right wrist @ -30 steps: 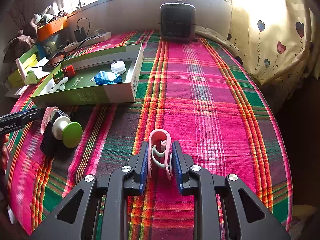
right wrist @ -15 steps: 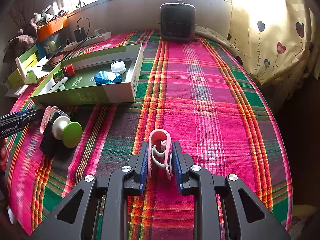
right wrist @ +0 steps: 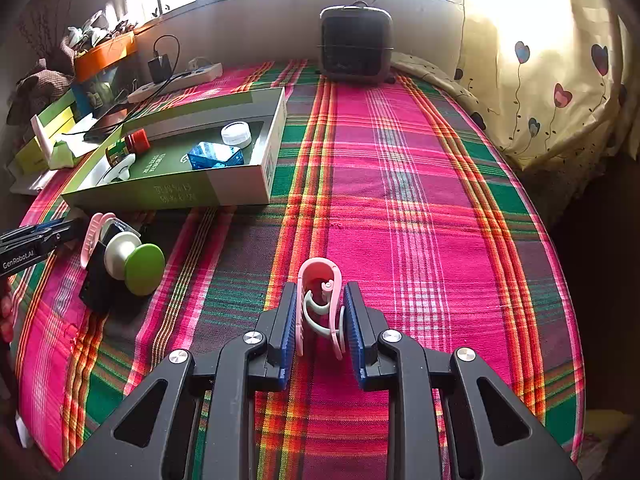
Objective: Organize rigid objects
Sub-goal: 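Grasp the white plug charger with the left tool while the right tool holds the pink clip, then lift the white plug with the left tool while the right tool holds the pink clip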
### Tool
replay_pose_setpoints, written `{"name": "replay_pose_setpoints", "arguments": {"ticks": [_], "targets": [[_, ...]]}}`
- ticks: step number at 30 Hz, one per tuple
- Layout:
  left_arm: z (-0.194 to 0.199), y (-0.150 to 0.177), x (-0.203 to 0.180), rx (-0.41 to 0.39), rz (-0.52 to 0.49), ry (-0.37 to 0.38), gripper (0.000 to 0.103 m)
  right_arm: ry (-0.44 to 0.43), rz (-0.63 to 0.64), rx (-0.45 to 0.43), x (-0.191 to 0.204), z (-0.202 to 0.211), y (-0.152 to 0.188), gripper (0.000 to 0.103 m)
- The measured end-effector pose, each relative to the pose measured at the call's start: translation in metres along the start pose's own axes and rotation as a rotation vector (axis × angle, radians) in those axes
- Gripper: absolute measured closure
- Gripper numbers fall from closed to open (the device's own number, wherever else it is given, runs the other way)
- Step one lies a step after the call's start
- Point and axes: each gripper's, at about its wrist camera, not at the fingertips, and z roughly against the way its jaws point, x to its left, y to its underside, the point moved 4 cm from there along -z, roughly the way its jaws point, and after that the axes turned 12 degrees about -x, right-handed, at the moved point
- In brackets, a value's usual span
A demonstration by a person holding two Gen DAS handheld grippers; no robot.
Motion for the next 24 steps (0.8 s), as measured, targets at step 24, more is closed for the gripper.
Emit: {"name": "replay_pose_setpoints", "arguments": {"ticks": [24], "targets": [[0.023, -0.033, 0.003, -0.059, 0.025, 0.087, 0.071, -0.080, 0.059, -0.064, 0.028, 0.012, -0.031, 0.079]]}}
